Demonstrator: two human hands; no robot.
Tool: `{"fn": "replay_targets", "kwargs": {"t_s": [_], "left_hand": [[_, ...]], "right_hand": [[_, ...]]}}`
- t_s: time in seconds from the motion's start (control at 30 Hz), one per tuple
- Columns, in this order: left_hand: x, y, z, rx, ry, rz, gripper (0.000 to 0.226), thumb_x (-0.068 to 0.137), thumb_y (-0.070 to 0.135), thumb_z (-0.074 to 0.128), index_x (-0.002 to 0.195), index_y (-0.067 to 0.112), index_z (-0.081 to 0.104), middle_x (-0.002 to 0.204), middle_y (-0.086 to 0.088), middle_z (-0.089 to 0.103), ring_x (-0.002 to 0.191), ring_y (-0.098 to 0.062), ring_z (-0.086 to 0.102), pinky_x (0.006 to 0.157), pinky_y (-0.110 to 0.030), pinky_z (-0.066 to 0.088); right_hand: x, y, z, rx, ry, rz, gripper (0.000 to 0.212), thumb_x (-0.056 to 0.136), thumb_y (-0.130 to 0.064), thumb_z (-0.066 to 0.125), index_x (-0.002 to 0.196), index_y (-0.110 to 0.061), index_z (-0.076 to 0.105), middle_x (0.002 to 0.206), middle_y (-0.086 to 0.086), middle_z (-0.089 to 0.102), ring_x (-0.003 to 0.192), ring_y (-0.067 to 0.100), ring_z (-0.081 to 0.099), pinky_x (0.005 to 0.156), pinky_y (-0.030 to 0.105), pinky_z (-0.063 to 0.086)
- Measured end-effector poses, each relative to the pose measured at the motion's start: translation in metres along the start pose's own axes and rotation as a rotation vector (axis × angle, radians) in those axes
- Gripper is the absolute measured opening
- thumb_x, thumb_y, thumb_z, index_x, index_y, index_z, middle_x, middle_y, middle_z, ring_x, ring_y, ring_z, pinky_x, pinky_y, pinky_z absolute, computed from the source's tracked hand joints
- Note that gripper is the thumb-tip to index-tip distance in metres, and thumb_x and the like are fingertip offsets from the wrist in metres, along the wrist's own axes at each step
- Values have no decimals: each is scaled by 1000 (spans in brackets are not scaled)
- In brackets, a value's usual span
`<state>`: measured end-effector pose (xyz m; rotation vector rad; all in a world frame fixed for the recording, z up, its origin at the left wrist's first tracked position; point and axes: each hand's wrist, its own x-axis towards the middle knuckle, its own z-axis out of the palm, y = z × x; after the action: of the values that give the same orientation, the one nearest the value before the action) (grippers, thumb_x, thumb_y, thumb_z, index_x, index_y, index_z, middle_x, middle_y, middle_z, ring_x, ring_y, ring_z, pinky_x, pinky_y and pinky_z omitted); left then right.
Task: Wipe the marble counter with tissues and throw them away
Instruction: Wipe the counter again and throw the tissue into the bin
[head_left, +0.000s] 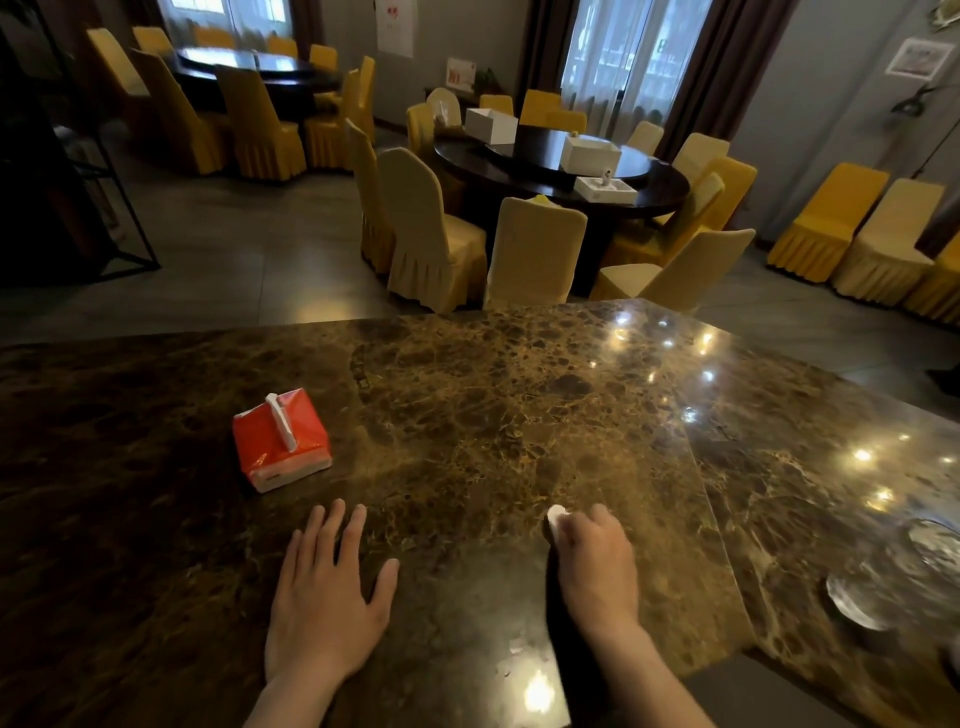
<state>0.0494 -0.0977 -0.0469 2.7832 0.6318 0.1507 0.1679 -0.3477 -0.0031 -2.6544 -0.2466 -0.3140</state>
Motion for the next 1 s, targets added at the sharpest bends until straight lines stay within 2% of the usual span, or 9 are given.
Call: {"fn": "replay_targets", "kwargs": {"t_s": [0.1, 0.23, 0.37, 0.5, 0.57, 0.63, 0.77, 0.87, 1.0], "left_hand": [[0, 1, -1, 7, 0, -1, 80, 93, 71, 15, 160, 29, 6, 170, 2, 3, 154, -17, -8, 125, -39, -5], [1, -1, -2, 4, -16, -3, 81, 93, 72, 16, 160, 29, 6, 170, 3, 2, 154, -16, -8, 125, -39, -4], [-1, -1, -4, -16, -17, 4, 81, 93, 71, 17, 161, 28, 7, 170, 1, 4, 155, -17, -7, 126, -39, -3], [0, 3, -5, -3, -27, -8, 80, 94, 71, 17, 161, 28, 5, 170, 1, 1, 154, -18, -8, 125, -39, -5], [0, 4, -6, 1, -34, -17, 80, 94, 70, 16, 161, 28, 4, 170, 1, 0, 155, -18, -9, 126, -40, -4], [1, 5, -7, 10, -42, -23, 80, 94, 70, 16, 161, 27, 4, 170, 0, 0, 155, -19, -9, 126, -41, -3], [-2, 5, -9, -2, -39, -18, 79, 95, 69, 19, 161, 27, 5, 170, 1, 1, 155, -18, -8, 126, -40, -4], [-1, 3, -9, 3, -49, -13, 79, 95, 70, 17, 161, 28, 4, 170, 2, -1, 154, -18, -9, 125, -39, -5], [-1, 2, -6, 3, -39, -17, 80, 94, 71, 15, 161, 28, 4, 170, 2, 0, 154, -18, -9, 126, -39, -5]], "right_hand": [[-39, -40, 21, 53, -67, -165, 9, 85, -17, 76, 80, -14, 69, 80, -4, 48, 71, 15, 41, 63, 26, 29], [-69, -32, 24, 53, -170, -462, 18, 85, -30, 77, 97, -22, 65, 83, -4, 48, 74, 17, 45, 62, 25, 26], [-29, 29, -10, -10, -12, -134, 16, 89, -27, 75, 82, -13, 71, 73, -6, 44, 64, 15, 44, 53, 23, 22], [-7, 39, -14, -73, 12, 64, 7, 89, -8, 71, 86, -9, 78, 72, -1, 49, 66, 19, 47, 55, 32, 39], [-17, 15, -4, -35, -8, 44, 10, 91, -17, 71, 83, -14, 77, 75, -3, 52, 70, 17, 48, 60, 30, 36], [-39, -15, 13, 51, -78, -79, 9, 88, -25, 75, 82, -18, 74, 78, -6, 55, 71, 14, 50, 61, 26, 33], [-62, -36, 29, 46, -181, -343, 13, 78, -25, 82, 79, -23, 69, 75, -8, 51, 69, 14, 52, 57, 24, 29], [-33, 0, 11, 2, -99, -141, 14, 83, -23, 79, 72, -19, 71, 71, -10, 46, 65, 13, 46, 59, 24, 30], [-11, 24, 2, -117, -24, 39, 8, 84, -5, 70, 84, -11, 76, 75, -4, 48, 72, 21, 51, 57, 30, 33]]}}
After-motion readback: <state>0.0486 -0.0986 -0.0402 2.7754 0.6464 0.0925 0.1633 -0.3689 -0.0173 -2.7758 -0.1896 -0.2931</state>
